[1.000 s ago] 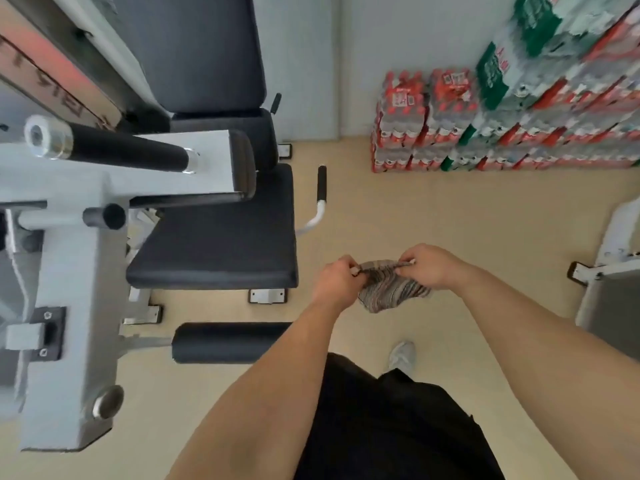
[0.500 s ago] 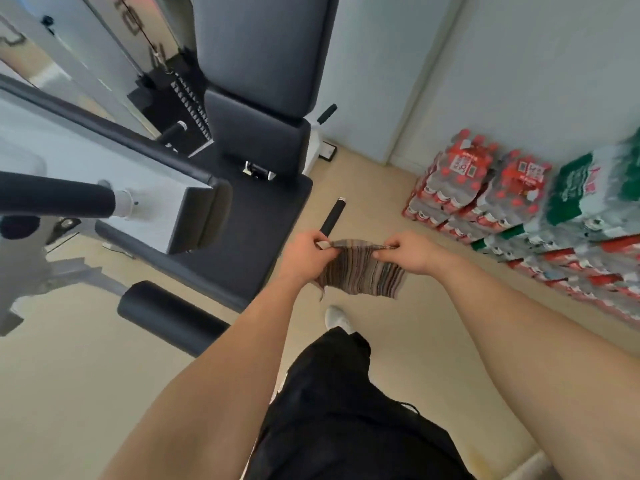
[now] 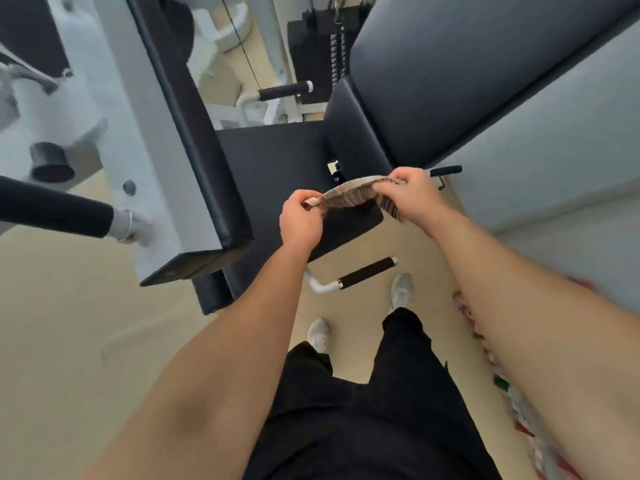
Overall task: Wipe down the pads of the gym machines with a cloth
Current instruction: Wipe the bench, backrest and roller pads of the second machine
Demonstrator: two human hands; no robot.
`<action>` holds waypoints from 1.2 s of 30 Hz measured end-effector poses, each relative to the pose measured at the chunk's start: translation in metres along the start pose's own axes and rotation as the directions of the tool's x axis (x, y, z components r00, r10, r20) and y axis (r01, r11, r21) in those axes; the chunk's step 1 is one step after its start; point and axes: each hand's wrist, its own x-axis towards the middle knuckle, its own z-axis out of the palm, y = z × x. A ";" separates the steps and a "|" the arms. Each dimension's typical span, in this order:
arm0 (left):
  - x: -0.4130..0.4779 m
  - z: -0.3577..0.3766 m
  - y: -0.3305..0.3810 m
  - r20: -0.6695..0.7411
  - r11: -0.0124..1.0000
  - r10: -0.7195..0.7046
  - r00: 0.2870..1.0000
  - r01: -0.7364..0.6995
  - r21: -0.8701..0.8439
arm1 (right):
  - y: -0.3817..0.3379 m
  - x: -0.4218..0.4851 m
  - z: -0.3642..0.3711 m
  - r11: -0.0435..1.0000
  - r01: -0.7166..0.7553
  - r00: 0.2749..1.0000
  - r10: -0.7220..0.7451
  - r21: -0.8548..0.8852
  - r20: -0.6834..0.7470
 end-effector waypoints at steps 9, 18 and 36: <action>0.076 -0.005 0.070 -0.624 0.990 -0.055 0.780 -0.038 -0.135 | -0.055 0.137 0.018 0.971 0.230 0.967 -0.236 0.063 0.095; 0.069 0.029 -0.085 -0.350 0.661 0.311 0.884 0.064 0.748 | 0.084 0.148 0.105 0.928 0.189 0.939 -0.075 -0.321 0.335; 0.217 0.070 -0.164 -0.071 0.458 0.296 0.953 -0.076 0.886 | 0.134 0.290 0.236 0.566 0.546 0.832 -0.456 -0.618 0.317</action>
